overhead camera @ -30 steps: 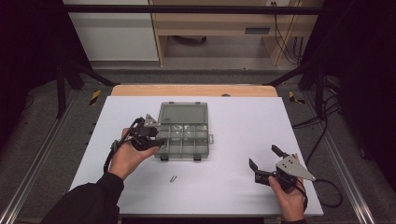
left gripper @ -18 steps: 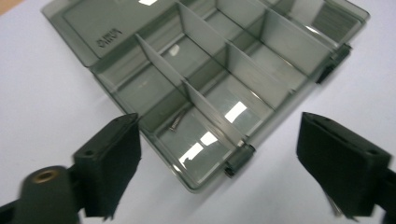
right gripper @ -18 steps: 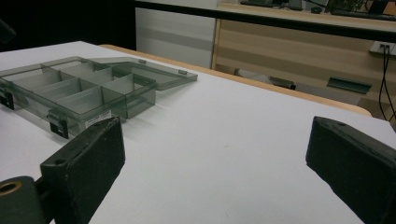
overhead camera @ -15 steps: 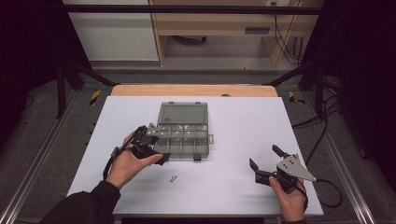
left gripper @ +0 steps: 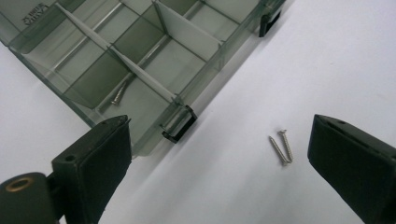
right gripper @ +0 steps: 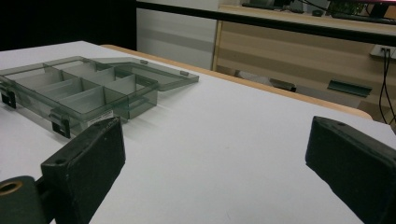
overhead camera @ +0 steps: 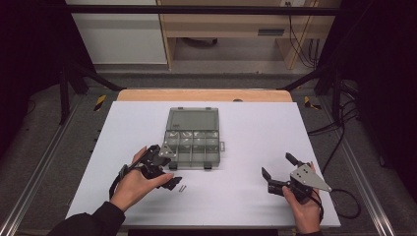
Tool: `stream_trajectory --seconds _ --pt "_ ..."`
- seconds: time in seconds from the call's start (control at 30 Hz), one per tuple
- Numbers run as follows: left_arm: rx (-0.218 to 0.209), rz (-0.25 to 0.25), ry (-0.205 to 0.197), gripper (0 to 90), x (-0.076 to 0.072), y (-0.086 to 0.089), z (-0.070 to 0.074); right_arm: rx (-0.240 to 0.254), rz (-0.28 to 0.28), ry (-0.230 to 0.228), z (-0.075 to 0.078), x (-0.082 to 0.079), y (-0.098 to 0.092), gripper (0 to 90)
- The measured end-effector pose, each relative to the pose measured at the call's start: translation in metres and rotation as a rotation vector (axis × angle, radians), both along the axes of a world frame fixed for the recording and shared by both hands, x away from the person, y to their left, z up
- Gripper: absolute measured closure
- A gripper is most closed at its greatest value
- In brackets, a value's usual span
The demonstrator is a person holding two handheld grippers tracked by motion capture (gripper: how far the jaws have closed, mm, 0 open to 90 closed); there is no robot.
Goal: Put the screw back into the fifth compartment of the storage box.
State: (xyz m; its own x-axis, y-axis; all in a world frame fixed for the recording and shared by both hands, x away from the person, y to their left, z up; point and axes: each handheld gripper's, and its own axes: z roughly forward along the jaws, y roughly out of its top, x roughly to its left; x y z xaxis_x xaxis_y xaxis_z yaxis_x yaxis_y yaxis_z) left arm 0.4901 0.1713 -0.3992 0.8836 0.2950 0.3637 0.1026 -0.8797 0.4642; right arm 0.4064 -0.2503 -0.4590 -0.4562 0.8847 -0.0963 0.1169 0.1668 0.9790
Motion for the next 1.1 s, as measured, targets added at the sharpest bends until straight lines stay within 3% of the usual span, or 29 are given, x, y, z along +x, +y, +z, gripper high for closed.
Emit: stream_trajectory --seconds 0.13,0.23,0.37,0.57,0.67,0.77,1.1 --pt "-0.005 -0.010 0.031 6.7 0.000 -0.001 -0.001 0.007 0.002 0.003 0.000 0.001 0.001 4.7" --pt "0.004 -0.022 0.030 6.7 -0.002 -0.004 0.000 0.002 0.009 -0.001 0.000 0.000 0.003 4.8" --pt "0.045 -0.031 0.033 9.8 -0.008 -0.010 0.001 0.002 0.014 0.005 -0.001 0.001 0.004 4.7" --pt "0.047 -0.054 0.102 9.6 -0.012 -0.013 -0.006 0.001 0.014 0.000 -0.002 0.001 0.003 4.6" --pt "0.035 -0.029 0.167 9.4 -0.016 -0.014 -0.012 0.001 0.017 0.001 -0.001 0.001 0.003 4.6" --pt "0.054 -0.034 0.189 9.0 -0.016 -0.015 -0.015 0.002 0.016 -0.001 -0.002 0.001 0.003 4.6" --pt "0.046 -0.025 0.194 6.2 -0.015 -0.016 -0.022 0.004 0.011 -0.001 -0.001 0.000 0.002 4.6"
